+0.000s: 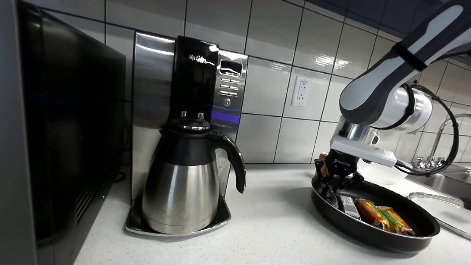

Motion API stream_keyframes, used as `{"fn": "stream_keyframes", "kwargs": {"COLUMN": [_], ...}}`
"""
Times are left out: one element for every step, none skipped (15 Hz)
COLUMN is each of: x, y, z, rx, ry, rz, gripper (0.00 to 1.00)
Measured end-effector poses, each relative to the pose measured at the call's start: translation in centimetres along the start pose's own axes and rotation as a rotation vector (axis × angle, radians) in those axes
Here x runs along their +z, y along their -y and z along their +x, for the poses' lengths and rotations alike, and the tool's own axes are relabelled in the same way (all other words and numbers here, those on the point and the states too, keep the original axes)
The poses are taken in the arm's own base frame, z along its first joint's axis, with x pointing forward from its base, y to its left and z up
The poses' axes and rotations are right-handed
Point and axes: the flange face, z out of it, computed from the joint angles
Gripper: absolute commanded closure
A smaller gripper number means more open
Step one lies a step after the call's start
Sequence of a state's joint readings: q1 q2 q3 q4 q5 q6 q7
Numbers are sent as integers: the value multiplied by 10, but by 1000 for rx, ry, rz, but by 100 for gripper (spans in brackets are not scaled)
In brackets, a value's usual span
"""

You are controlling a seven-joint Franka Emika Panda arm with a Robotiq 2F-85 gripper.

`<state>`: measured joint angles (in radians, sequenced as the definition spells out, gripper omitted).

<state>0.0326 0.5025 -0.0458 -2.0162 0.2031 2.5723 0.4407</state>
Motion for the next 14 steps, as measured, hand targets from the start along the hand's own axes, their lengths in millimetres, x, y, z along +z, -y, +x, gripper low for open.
{"fn": "stream_keyframes", "kwargs": {"x": [1, 1, 1, 1, 1, 0, 0, -2, -3, -3, -4, -5, -8, -11], "y": [0, 1, 2, 2, 3, 3, 2, 1, 1, 0, -1, -2, -2, -1], "z": [0, 0, -1, -1, -2, -1, -1, 0, 0, 0, -1, -2, -3, -4], "rx": [3, 5, 7, 7, 9, 11, 14, 15, 15, 16, 17, 18, 18, 16], "ry": [1, 1, 1, 1, 1, 1, 0, -2, -3, -2, -1, -1, -3, -5], "rz": [-1, -1, -1, -1, -1, -2, -2, -1, -1, -2, -3, -2, -1, 1], "gripper": [46, 40, 32, 25, 17, 11, 2, 0, 0, 0, 0, 0, 0, 0]}}
